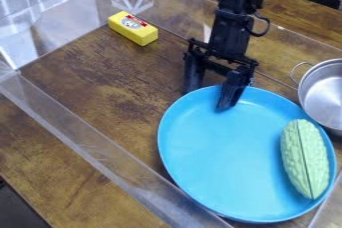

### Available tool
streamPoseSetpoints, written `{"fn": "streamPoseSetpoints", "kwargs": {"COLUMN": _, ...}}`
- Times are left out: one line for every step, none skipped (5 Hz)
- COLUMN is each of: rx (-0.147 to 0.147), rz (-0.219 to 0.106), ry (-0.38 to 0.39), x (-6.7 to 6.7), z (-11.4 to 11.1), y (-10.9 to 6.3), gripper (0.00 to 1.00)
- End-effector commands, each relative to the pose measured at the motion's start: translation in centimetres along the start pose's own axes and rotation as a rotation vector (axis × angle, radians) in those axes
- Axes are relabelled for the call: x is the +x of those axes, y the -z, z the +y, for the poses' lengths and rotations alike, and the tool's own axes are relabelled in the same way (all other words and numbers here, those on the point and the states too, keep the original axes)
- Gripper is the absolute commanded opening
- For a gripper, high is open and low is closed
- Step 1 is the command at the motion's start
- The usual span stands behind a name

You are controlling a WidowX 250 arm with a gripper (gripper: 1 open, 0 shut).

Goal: Remove the white object from inside the blue tray and put it on the table

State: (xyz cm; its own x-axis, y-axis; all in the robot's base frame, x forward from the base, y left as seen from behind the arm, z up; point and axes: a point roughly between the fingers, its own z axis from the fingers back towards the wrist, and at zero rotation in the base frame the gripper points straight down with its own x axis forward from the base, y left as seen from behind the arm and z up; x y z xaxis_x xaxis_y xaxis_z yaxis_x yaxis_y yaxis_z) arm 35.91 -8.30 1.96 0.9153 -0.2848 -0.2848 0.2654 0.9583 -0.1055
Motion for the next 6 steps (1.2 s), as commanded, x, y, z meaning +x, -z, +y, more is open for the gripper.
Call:
{"fn": "streamPoseSetpoints", "kwargs": {"rx": 0.011, "rz": -0.006, "ry": 0.032, "x": 0.45, "z": -1.18, "y": -0.17, "gripper": 1.00}}
{"fn": "streamPoseSetpoints", "kwargs": {"rx": 0.013, "rz": 0.005, "ry": 0.033, "x": 0.66, "z": -1.29, "y": -0.13, "gripper": 1.00}}
{"fn": "streamPoseSetpoints", "kwargs": {"rx": 0.015, "rz": 0.016, "ry": 0.033, "x": 0.83, "z": -1.40, "y": -0.16, "gripper": 1.00}}
{"fn": "streamPoseSetpoints", "kwargs": {"rx": 0.018, "rz": 0.028, "ry": 0.032, "x": 1.00, "z": -1.50, "y": -0.18, "gripper": 1.00}}
{"fn": "streamPoseSetpoints", "kwargs": {"rx": 0.020, "rz": 0.041, "ry": 0.033, "x": 1.14, "z": -1.62, "y": -0.22, "gripper": 1.00}}
{"fn": "streamPoseSetpoints", "kwargs": {"rx": 0.023, "rz": 0.053, "ry": 0.034, "x": 1.34, "z": -1.76, "y": -0.27, "gripper": 1.00}}
